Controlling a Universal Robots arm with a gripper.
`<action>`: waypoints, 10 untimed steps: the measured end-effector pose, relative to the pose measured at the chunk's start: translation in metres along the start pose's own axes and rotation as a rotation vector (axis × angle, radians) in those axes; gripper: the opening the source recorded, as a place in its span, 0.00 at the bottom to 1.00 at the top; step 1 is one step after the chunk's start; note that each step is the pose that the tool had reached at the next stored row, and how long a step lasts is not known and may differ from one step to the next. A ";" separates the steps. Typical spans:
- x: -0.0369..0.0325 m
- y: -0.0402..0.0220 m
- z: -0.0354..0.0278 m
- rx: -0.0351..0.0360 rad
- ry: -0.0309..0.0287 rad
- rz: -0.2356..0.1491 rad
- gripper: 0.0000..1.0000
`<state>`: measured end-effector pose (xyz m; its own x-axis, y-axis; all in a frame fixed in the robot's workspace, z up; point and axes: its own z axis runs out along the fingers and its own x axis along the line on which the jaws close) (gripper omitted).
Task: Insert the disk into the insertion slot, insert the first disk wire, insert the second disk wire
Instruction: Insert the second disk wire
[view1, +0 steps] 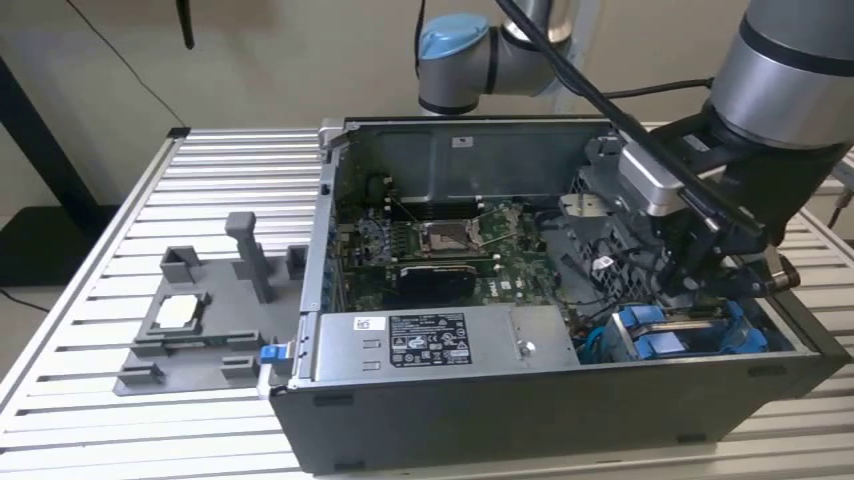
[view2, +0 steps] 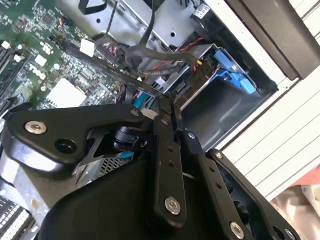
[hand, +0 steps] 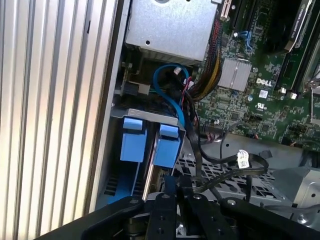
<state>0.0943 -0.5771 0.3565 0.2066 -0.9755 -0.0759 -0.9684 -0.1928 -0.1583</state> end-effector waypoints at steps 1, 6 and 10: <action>0.0014 -0.0001 0.0003 -0.0082 -0.0017 0.001 0.16; 0.0066 -0.0032 0.0025 -0.0460 -0.0092 0.005 0.16; 0.0113 -0.0094 0.0058 -0.0651 -0.0129 0.007 0.16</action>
<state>0.1066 -0.5857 0.3514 0.2010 -0.9755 -0.0896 -0.9768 -0.1927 -0.0934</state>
